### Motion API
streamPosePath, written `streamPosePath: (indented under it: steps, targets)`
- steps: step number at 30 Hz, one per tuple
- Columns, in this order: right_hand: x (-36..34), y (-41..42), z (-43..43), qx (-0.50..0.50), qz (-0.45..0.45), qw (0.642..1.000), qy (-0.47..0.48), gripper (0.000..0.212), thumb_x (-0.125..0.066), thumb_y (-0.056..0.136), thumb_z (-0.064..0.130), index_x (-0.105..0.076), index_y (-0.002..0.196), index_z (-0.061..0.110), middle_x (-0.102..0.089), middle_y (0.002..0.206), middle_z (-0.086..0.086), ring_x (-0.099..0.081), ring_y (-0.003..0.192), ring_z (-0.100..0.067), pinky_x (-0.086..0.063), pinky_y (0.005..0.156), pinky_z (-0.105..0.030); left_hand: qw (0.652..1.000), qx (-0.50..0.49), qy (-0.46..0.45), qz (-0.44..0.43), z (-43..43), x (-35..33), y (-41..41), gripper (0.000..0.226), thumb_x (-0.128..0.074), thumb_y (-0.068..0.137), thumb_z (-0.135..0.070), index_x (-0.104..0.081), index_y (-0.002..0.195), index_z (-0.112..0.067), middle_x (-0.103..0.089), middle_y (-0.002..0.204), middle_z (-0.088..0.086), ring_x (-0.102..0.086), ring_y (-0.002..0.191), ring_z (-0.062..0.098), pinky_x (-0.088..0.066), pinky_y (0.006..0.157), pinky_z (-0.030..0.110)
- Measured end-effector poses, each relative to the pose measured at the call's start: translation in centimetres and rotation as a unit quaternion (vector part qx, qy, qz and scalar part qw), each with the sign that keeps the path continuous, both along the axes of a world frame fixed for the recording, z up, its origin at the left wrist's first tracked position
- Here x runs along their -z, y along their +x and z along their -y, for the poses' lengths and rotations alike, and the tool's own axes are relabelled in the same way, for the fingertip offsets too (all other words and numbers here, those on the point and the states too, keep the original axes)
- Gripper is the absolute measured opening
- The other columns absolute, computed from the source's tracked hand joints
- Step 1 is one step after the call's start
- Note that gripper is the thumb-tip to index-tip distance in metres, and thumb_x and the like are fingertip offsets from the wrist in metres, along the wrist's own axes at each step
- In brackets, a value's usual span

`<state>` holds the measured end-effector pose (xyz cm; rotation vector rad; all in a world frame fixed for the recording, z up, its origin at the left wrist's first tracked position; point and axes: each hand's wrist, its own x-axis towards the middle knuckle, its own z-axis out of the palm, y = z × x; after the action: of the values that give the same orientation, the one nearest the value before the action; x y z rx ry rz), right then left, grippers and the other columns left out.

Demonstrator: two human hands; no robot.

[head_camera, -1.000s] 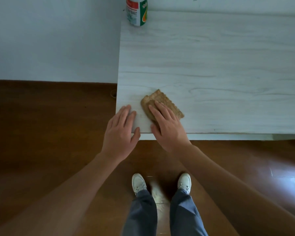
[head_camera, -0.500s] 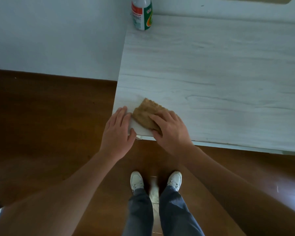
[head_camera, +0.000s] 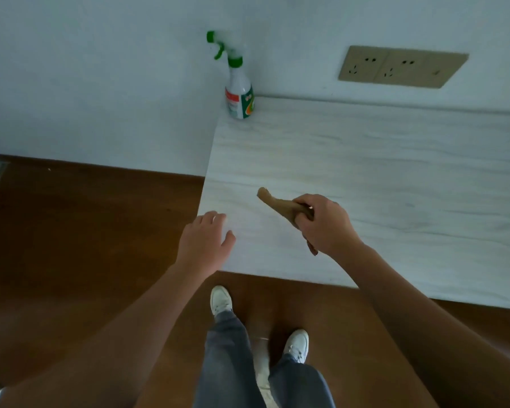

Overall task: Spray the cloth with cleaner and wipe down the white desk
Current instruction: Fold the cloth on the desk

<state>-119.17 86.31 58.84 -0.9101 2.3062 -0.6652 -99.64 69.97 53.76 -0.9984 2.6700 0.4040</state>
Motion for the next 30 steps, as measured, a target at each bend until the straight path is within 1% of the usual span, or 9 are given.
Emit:
streamPosePath:
  steps: [6, 9, 11, 13, 17, 22, 24, 28, 30]
  targets:
    - [-2.2, -3.4, 5.5, 0.031, -0.017, 0.999, -0.011, 0.029, -0.047, 0.091, 0.015, -0.065, 0.108, 0.03, -0.066, 0.079, 0.01, -0.058, 0.042, -0.011, -0.056, 0.061, -0.035, 0.995, 0.049, -0.011, -0.088, 7.1, -1.5, -4.7, 0.046, -0.042, 0.106, -0.04, -0.055, 0.141, -0.014, -0.061, 0.141, 0.003, -0.059, 0.125, 0.022, -0.048, 0.1, 0.037]
    - [-2.1, -5.1, 8.9, 0.065, -0.033, 0.997, -0.013, 0.03, -0.048, 0.091, 0.015, -0.065, 0.11, 0.031, -0.066, 0.085, 0.011, -0.057, 0.058, -0.005, -0.049, 0.063, -0.029, 0.992, 0.072, 0.011, -0.105, 10.8, -1.5, -6.7, 0.048, -0.043, 0.107, -0.041, -0.053, 0.145, -0.015, -0.06, 0.143, 0.002, -0.058, 0.128, 0.02, -0.048, 0.103, 0.036]
    - [-1.6, -6.6, 10.9, 0.07, -0.056, 0.996, -0.009, 0.032, -0.049, 0.091, 0.013, -0.065, 0.113, 0.03, -0.067, 0.096, 0.01, -0.062, 0.079, -0.012, -0.047, 0.072, -0.029, 0.989, 0.087, 0.03, -0.113, 13.1, -1.6, -8.0, 0.052, -0.042, 0.107, -0.045, -0.048, 0.15, -0.016, -0.056, 0.149, 0.001, -0.055, 0.135, 0.019, -0.046, 0.108, 0.035]
    - [-1.0, -8.3, 12.4, 0.06, -0.086, 0.994, -0.001, 0.034, -0.049, 0.092, 0.012, -0.066, 0.116, 0.029, -0.067, 0.104, 0.007, -0.059, 0.096, -0.016, -0.046, 0.081, -0.031, 0.984, 0.102, 0.052, -0.134, 14.9, -1.9, -9.5, 0.056, -0.043, 0.106, -0.048, -0.042, 0.154, -0.018, -0.052, 0.153, 0.0, -0.051, 0.139, 0.018, -0.045, 0.11, 0.034]
    - [0.1, -10.4, 14.3, 0.046, -0.125, 0.991, 0.018, 0.036, -0.048, 0.094, 0.009, -0.067, 0.119, 0.027, -0.065, 0.109, 0.007, -0.054, 0.101, -0.016, -0.045, 0.085, -0.031, 0.967, 0.15, 0.095, -0.182, 16.8, -3.1, -13.6, 0.064, -0.051, 0.102, -0.052, -0.037, 0.157, -0.022, -0.048, 0.156, -0.002, -0.049, 0.141, 0.016, -0.045, 0.113, 0.036]
    - [3.1, -10.6, 14.2, -0.072, -0.119, 0.987, 0.084, 0.038, -0.057, 0.091, 0.022, -0.065, 0.127, 0.031, -0.064, 0.13, 0.005, -0.057, 0.113, -0.021, -0.048, 0.096, -0.037, 0.963, 0.201, 0.122, -0.128, 16.8, -1.7, -16.8, 0.06, -0.055, 0.102, -0.048, -0.043, 0.153, -0.02, -0.05, 0.153, -0.002, -0.047, 0.138, 0.016, -0.042, 0.114, 0.034]
    - [4.2, -10.7, 13.3, -0.06, -0.086, 0.99, 0.093, 0.037, -0.061, 0.092, 0.03, -0.064, 0.129, 0.03, -0.06, 0.135, 0.006, -0.054, 0.122, -0.02, -0.044, 0.1, -0.032, 0.968, 0.191, 0.125, -0.108, 16.4, -0.4, -16.8, 0.053, -0.053, 0.103, -0.046, -0.048, 0.148, -0.019, -0.054, 0.147, -0.001, -0.051, 0.131, 0.016, -0.045, 0.108, 0.033]
    - [6.2, -12.1, 12.3, 0.052, -0.062, 0.993, 0.089, 0.042, -0.057, 0.095, 0.034, -0.057, 0.135, 0.024, -0.057, 0.131, 0.003, -0.051, 0.12, -0.019, -0.046, 0.095, -0.032, 0.979, 0.069, 0.146, -0.123, 15.6, 1.6, -17.3, 0.049, -0.054, 0.103, -0.045, -0.052, 0.145, -0.018, -0.059, 0.139, -0.001, -0.056, 0.125, 0.016, -0.05, 0.099, 0.032]
    - [6.9, -13.1, 12.8, 0.053, -0.067, 0.993, 0.083, 0.043, -0.058, 0.096, 0.033, -0.054, 0.137, 0.02, -0.055, 0.135, 0.003, -0.049, 0.123, -0.018, -0.045, 0.098, -0.033, 0.983, 0.038, 0.14, -0.116, 15.4, 2.5, -18.2, 0.05, -0.054, 0.103, -0.045, -0.05, 0.144, -0.018, -0.06, 0.136, 0.0, -0.058, 0.123, 0.018, -0.053, 0.098, 0.037]
